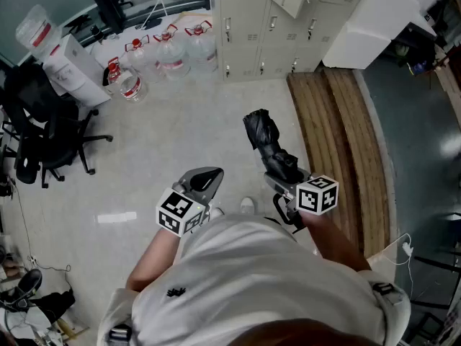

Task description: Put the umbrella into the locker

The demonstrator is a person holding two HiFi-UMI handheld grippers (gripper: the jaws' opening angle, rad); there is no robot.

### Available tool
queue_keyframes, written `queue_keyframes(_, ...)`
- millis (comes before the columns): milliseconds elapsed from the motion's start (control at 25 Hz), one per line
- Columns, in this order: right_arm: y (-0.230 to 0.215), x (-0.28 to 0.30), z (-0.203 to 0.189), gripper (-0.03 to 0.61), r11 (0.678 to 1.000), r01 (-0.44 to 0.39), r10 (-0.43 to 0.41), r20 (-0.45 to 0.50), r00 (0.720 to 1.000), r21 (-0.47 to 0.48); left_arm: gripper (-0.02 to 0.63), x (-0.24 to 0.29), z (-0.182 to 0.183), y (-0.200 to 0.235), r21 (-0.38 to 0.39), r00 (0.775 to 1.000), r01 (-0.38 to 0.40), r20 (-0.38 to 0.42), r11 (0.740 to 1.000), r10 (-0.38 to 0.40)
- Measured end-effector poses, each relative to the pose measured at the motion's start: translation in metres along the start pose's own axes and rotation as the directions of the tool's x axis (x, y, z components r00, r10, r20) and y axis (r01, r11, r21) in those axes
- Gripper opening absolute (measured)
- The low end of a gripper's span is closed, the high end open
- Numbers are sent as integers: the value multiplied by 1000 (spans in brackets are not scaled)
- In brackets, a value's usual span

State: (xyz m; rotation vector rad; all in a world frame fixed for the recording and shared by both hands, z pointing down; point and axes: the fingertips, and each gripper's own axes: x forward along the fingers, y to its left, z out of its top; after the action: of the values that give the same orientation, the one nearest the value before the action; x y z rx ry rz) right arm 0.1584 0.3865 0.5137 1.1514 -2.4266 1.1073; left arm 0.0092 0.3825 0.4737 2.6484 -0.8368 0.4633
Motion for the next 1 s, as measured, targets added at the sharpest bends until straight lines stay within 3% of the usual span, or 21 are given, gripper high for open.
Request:
queue_keyframes(320,-75,4,38,255,1000,-3,3,2,1000,-18,55,67,29,13,2,999,-43,9,999,43)
queue_keyframes(560,-93,17,49,255,1000,17,-17,12,1000,-19,55,72,26,27,-9,998,-55,-7,998,55)
queue_keyframes(760,-107,53,87,253,999,40,-40,20,999,-34,55,96,41,75,-5,1000,-27,4,1000,27)
queue_keyframes(1000,-113,108,153,255,994,113,-112,35,993,-11,55,117,83,158,24,998,49,23,998,-50)
